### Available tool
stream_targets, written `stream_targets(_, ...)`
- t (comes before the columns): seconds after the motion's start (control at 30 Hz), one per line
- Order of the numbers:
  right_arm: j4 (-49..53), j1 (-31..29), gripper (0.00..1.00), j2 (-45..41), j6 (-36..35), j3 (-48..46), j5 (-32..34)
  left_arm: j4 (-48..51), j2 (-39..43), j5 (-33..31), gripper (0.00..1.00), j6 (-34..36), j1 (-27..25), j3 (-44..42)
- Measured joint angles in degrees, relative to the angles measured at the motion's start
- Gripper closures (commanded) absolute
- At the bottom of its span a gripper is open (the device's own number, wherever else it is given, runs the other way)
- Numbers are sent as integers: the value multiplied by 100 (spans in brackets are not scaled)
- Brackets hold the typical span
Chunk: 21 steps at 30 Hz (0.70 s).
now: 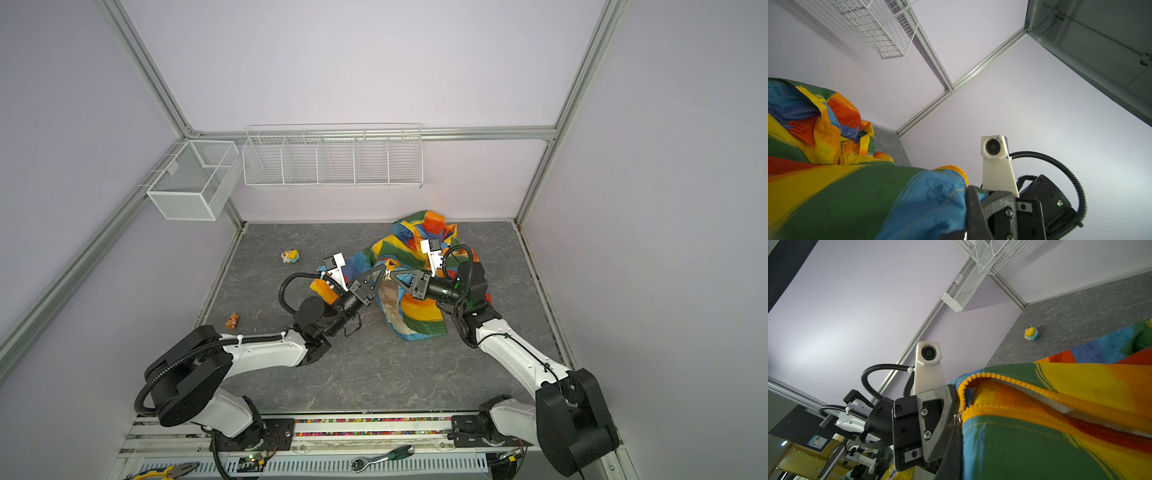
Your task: Zip up the jacket
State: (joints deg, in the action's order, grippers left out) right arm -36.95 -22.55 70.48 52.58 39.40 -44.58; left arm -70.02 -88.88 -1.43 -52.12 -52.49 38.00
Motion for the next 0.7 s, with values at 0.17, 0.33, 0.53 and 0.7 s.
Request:
stream_targets(0.17, -28, -2, 94, 17, 85, 0, -7, -46, 0, -4, 100, -20, 9, -68)
stream_targets(0.33, -74, -9, 94, 107, 205, 0, -48, -87, 0, -20, 100, -20, 26, -166)
stream_targets(0.53, -153, -15, 94, 114, 323, 0, -48, -129, 0, -20, 100, -39, 26, -179)
stream_targets(0.7, -367, -44, 94, 227, 448, 0, -35, -170, 0, -31, 100, -105, 44, -179)
